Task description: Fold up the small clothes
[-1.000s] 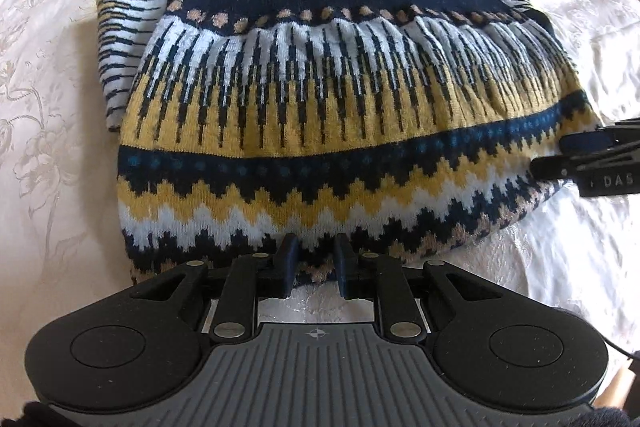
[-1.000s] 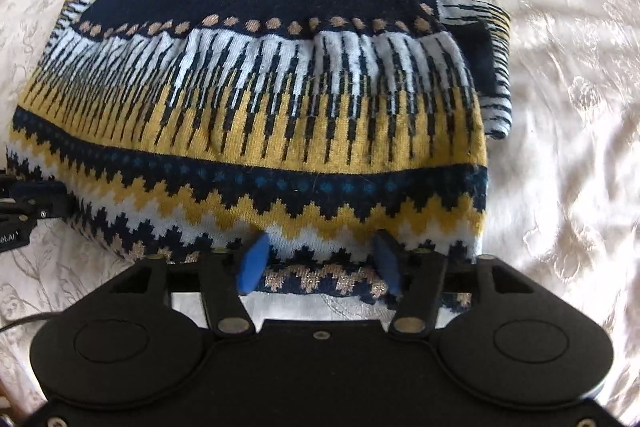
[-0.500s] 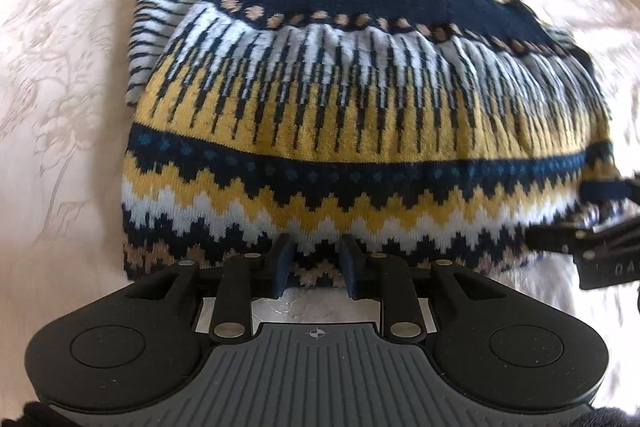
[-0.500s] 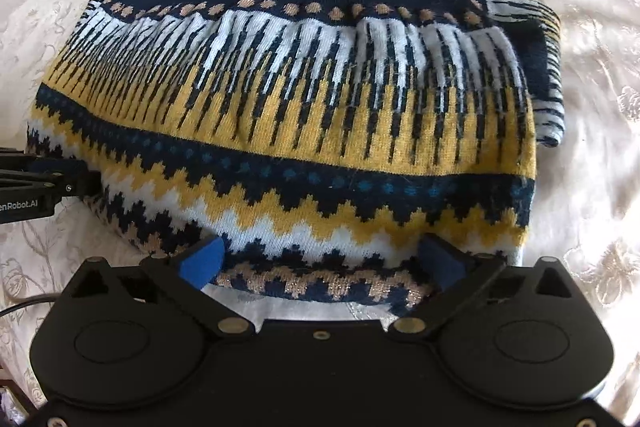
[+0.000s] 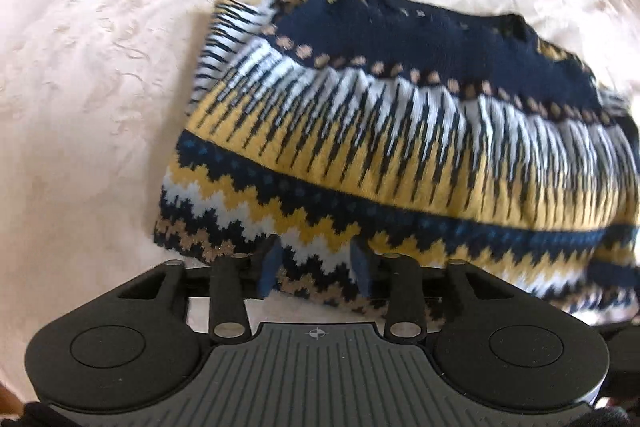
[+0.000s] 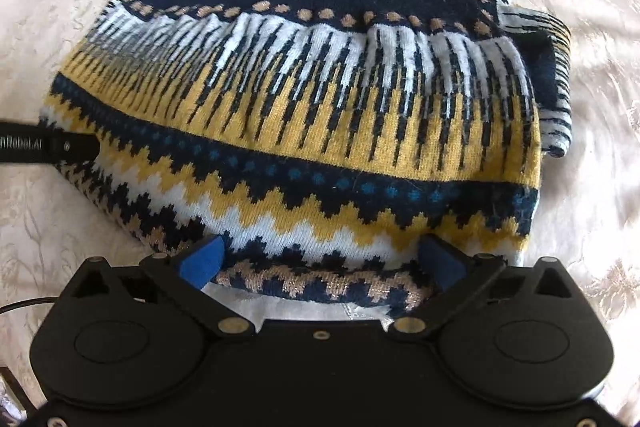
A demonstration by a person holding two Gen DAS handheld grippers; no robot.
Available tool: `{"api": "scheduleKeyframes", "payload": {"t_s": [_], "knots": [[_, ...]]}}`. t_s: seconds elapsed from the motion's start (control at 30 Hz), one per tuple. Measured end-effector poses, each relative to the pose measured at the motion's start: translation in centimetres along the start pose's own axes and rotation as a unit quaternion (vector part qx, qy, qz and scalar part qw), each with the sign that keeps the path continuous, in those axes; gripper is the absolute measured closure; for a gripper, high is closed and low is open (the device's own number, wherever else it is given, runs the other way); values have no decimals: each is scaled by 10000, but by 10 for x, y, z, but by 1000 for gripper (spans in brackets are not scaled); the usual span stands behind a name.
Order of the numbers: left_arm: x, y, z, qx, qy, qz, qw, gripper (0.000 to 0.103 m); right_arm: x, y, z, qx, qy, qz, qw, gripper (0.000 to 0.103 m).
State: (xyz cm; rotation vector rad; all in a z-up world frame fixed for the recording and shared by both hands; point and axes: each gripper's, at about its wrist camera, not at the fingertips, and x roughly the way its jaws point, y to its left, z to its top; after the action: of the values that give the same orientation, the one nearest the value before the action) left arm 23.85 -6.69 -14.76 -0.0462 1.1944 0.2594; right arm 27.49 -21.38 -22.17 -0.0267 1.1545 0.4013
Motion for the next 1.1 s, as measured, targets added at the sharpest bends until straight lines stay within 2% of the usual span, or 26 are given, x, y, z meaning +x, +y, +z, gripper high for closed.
{"api": "scheduleKeyframes", "payload": {"t_s": [0.13, 0.27, 0.33, 0.4, 0.53, 0.63, 0.77, 0.87, 1.1], "knots": [[-7, -17, -2, -16, -197, 67, 9998, 57, -1, -7, -3, -64, -91, 263, 9996, 0], [-12, -24, 2, -107, -398, -38, 9991, 56, -4, -16, -4, 18, -151, 439, 9989, 0], [-9, -31, 3, -45, -383, -98, 9992, 49, -5, -14, -6, -1, -190, 435, 9989, 0], [-4, -37, 4, -7, -304, -164, 9994, 38, -7, -13, -7, -36, -228, 407, 9989, 0], [13, -54, 2, 306, 29, -199, 9993, 35, -9, -14, -10, -91, -307, 411, 9986, 0], [25, -65, -6, 575, 290, -2, 9979, 30, -9, -15, -11, -61, -339, 473, 9983, 0], [33, -58, -9, 142, 426, 25, 9990, 19, -11, -18, -12, -90, -355, 555, 9978, 0], [37, -54, -10, 59, 525, 37, 9986, 12, -12, -20, -13, -149, -356, 584, 9975, 0], [41, -41, -19, 51, 552, -113, 9984, 10, -12, -12, -12, -328, -248, 437, 9982, 0]]}}
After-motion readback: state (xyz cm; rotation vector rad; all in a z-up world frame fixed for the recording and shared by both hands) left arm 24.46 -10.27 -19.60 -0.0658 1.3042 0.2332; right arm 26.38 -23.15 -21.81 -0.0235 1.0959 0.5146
